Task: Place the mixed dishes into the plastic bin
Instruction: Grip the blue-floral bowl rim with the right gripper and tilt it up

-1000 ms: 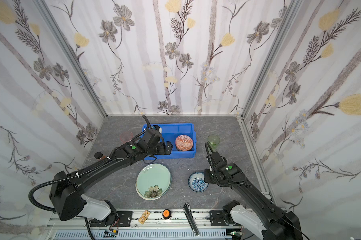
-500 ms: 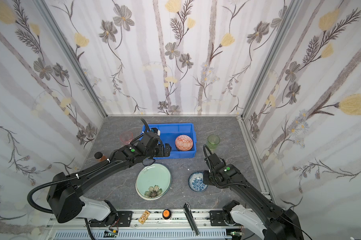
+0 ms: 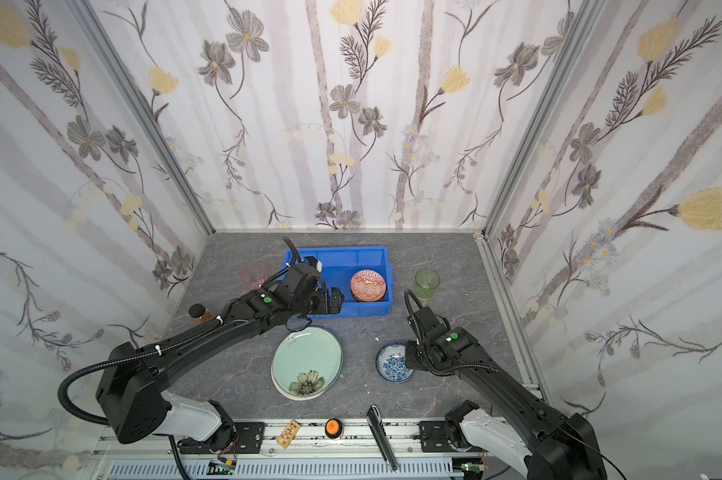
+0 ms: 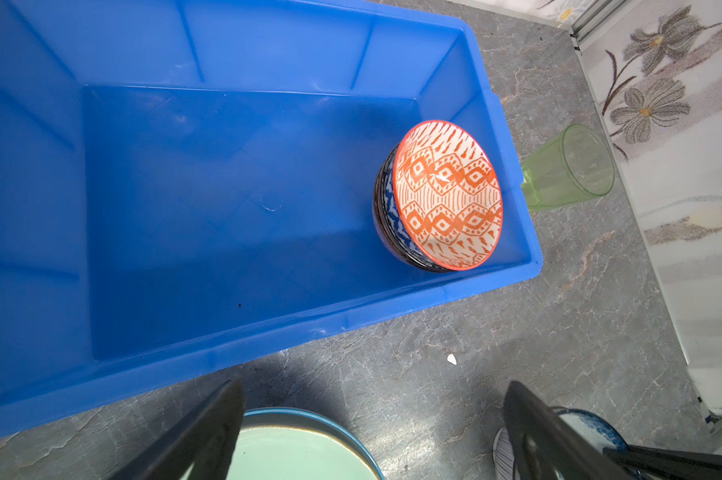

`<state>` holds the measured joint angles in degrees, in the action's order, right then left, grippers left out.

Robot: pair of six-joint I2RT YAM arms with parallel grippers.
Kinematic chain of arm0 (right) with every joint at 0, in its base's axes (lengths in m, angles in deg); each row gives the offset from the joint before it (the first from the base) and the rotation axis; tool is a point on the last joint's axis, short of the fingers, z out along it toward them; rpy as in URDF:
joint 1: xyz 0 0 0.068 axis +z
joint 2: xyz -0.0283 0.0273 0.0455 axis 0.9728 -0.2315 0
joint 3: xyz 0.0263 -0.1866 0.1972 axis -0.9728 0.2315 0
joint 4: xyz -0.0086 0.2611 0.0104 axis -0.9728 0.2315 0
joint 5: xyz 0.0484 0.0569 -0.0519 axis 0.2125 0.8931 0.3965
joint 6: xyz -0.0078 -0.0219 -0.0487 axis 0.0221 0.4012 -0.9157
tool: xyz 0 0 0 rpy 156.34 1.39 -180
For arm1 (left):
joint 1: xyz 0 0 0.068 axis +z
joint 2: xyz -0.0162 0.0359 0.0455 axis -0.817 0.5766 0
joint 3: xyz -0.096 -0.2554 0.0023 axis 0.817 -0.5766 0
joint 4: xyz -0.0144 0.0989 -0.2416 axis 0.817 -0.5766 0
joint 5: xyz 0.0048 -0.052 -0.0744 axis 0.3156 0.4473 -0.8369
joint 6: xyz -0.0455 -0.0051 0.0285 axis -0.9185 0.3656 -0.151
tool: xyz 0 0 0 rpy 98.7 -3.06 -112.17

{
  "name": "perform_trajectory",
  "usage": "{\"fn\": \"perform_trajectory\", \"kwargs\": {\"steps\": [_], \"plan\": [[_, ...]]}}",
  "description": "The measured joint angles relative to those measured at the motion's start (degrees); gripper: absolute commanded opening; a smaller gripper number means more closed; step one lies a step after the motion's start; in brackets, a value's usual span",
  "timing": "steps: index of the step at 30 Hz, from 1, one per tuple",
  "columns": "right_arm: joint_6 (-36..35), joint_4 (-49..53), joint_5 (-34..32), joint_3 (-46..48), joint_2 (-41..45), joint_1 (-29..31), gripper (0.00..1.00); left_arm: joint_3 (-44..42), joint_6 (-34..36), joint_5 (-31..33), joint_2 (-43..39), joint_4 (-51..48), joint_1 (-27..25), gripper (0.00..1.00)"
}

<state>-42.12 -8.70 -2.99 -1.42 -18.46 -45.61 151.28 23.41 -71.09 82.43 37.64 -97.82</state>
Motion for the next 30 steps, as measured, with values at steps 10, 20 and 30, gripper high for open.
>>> {"fn": "perform_trajectory", "kwargs": {"steps": [10,20,30], "plan": [[-0.17,0.37,-0.22,-0.74,0.11,0.00,0.00,0.00,-0.17,-0.96,0.48,0.46,0.00,1.00],[-0.17,1.92,-0.24,-1.36,0.87,0.07,0.00,-0.07,-0.42,-1.46,0.46,0.81,0.02,1.00],[-0.17,2.84,-0.46,-3.02,1.99,0.15,0.00,-0.87,-1.66,-3.39,0.68,0.83,0.70,1.00]]}}
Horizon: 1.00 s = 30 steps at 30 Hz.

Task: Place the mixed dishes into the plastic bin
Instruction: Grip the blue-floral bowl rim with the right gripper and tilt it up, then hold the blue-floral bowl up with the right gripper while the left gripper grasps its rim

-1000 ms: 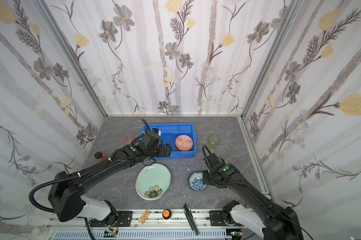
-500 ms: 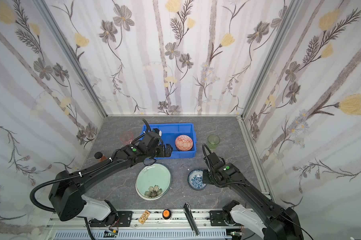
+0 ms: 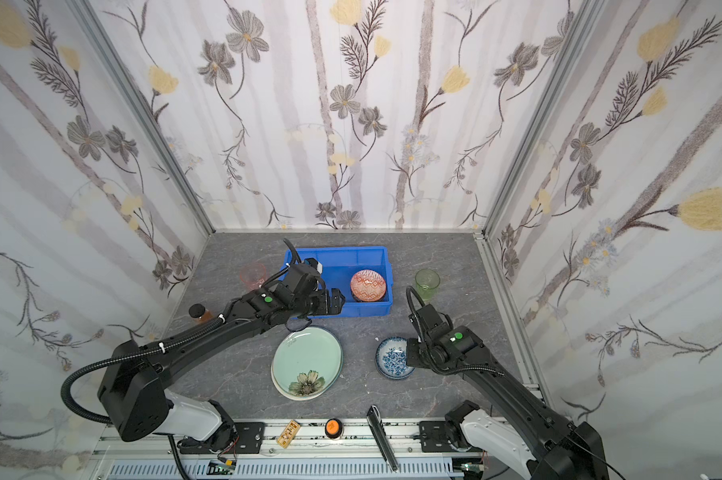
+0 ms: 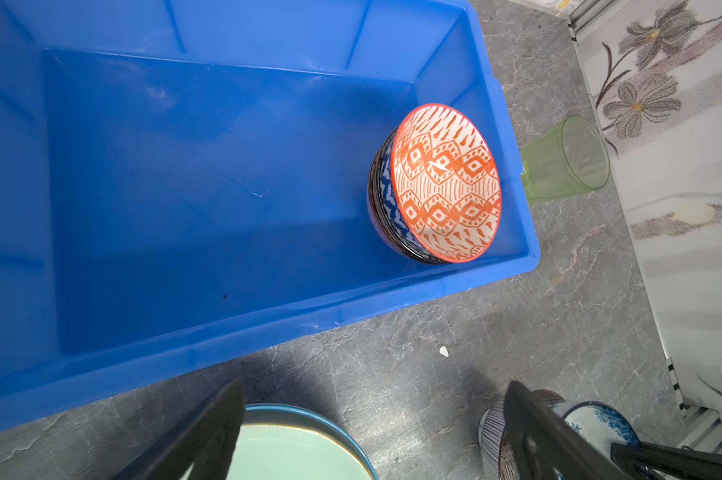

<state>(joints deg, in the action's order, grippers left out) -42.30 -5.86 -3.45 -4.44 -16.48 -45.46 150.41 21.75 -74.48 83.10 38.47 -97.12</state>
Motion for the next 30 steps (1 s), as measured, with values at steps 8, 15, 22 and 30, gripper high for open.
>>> {"fn": "perform_trajectory", "kwargs": {"steps": [8,15,22,30], "plan": [[-0.04,1.01,-0.83,-4.04,-0.20,0.28,0.00,-1.18,-1.75,-4.39,-1.05,0.00,0.00,1.00],[-0.90,1.20,-1.05,-6.71,-2.73,0.28,0.00,-1.64,-3.37,-5.73,-1.70,0.00,-2.58,1.00],[-2.05,1.11,-1.05,-10.29,-5.27,0.33,0.00,-1.64,-5.42,-5.86,-1.62,0.00,-6.36,0.99],[-3.87,1.05,-1.05,-13.86,-8.79,0.33,0.00,-0.94,-6.78,-6.21,-0.22,0.02,-9.09,0.96]]}}
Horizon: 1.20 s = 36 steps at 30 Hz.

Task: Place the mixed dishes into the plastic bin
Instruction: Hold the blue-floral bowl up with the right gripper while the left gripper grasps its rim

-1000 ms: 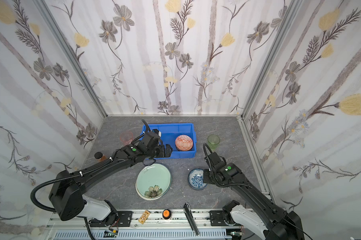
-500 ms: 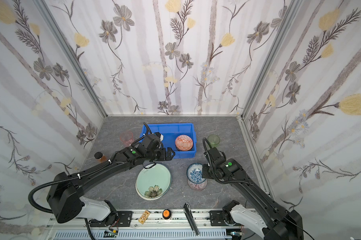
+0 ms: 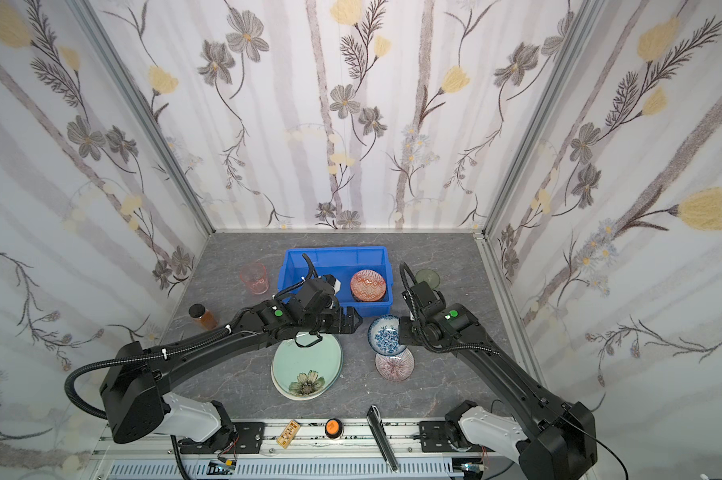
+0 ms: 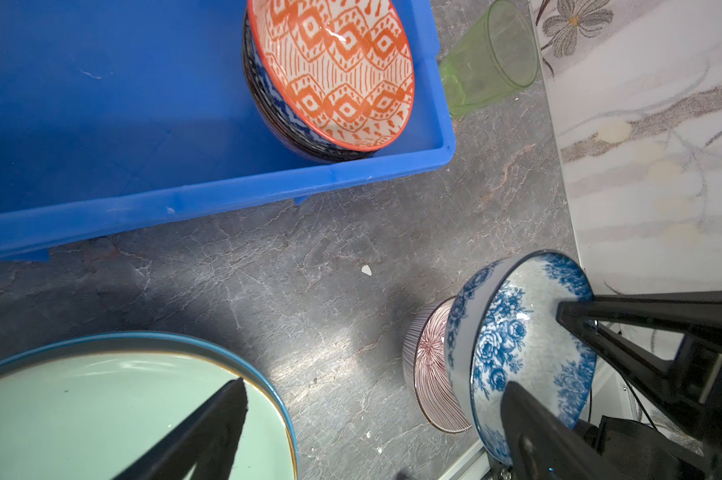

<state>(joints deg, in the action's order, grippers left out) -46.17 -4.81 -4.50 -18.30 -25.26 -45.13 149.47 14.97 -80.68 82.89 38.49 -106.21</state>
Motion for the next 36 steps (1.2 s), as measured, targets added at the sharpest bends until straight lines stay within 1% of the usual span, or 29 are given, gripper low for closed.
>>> {"fn": "perform_trajectory", "kwargs": {"steps": [6,14,36], "plan": [[-1.09,-0.70,0.02,-2.67,-3.02,0.00,0.00,0.61,-0.92,0.00,1.07,0.00,-1.38,0.91],[-2.82,-2.19,0.17,-5.84,-6.03,0.44,0.00,2.40,-1.97,0.04,3.91,-0.04,-2.51,0.80],[-6.05,-2.25,2.16,-8.70,-8.85,1.36,0.00,4.61,-4.42,3.32,7.23,0.00,-3.23,0.37]]}}
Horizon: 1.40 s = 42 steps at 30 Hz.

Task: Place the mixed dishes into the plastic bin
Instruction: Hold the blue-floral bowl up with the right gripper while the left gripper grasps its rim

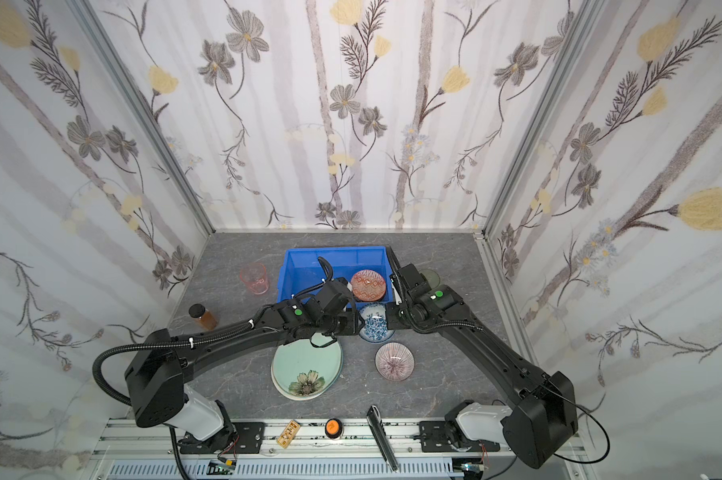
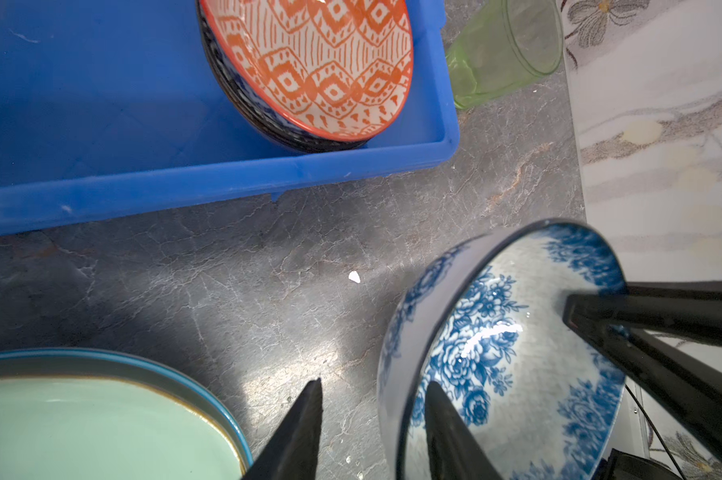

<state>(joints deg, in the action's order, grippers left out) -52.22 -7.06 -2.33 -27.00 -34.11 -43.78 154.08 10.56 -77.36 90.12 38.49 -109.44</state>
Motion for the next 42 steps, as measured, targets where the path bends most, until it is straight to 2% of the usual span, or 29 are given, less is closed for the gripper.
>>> {"fn": "perform_trajectory", "kwargs": {"steps": [14,22,29,32,42], "plan": [[0.15,-0.33,0.00,0.85,0.24,1.03,0.00,0.26,-0.17,0.79,0.39,0.02,0.00,0.20],[0.55,-0.42,0.00,0.85,0.24,1.27,0.00,0.26,-0.13,0.74,0.52,0.04,0.00,0.14],[0.94,-2.03,0.46,0.76,-0.22,1.68,0.00,0.22,0.37,1.86,0.76,-1.09,-0.04,0.00],[0.92,-2.23,0.66,0.70,-0.39,1.68,0.00,0.22,0.42,1.84,0.76,-1.22,-0.02,0.00],[1.18,-2.82,0.83,0.61,-0.37,1.68,0.16,0.22,0.72,1.68,0.76,-1.40,-0.02,0.00]]}}
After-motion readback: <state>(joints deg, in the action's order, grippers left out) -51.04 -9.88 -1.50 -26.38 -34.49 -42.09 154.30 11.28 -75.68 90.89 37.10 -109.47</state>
